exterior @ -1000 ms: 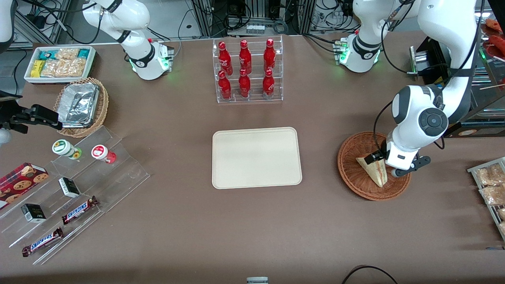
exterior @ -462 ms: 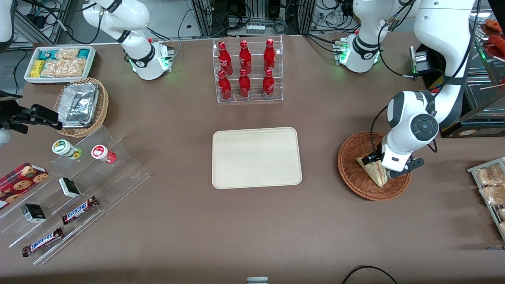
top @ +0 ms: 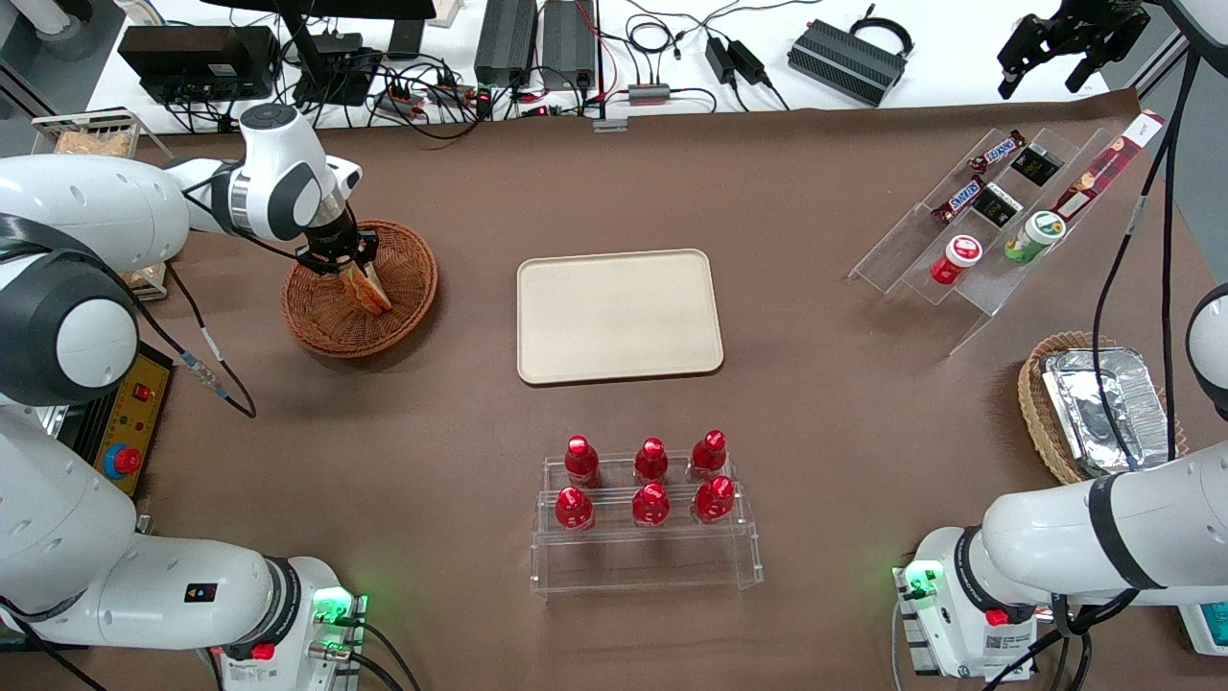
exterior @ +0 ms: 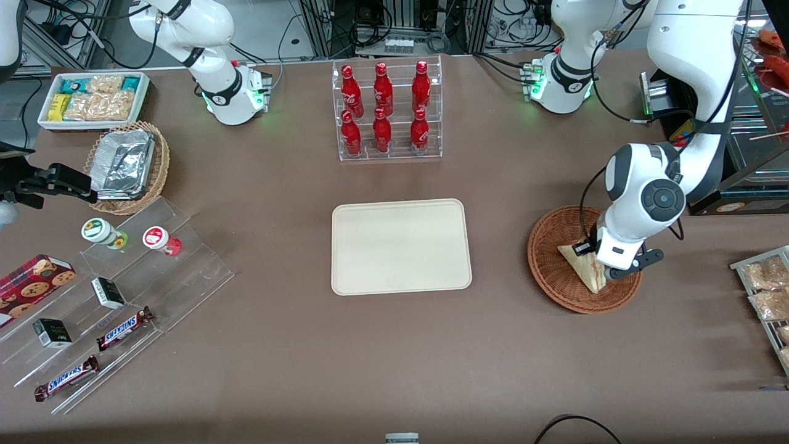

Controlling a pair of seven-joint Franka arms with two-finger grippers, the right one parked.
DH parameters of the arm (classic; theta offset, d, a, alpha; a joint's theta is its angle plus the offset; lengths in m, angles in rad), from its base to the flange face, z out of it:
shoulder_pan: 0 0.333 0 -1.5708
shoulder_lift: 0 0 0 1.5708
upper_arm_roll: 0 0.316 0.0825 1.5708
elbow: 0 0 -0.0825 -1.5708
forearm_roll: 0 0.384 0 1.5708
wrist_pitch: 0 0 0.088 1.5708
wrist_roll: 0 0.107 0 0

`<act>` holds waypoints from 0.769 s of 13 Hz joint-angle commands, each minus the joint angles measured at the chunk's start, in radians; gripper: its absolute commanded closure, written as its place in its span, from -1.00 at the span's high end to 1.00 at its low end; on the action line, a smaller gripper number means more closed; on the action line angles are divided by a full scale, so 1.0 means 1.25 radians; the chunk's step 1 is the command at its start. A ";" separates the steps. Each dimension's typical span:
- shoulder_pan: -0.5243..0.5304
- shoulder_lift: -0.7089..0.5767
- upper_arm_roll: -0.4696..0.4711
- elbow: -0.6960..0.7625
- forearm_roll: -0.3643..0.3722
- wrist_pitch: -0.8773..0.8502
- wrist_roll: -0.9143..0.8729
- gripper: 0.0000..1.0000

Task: Place sandwich from basket to tray
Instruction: 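Close the left gripper on the sandwich's wrapped edge, then lift the sandwich and carry it with the left gripper over the cream tray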

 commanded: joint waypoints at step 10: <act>-0.194 -0.007 -0.010 0.362 0.005 -0.389 -0.120 -1.00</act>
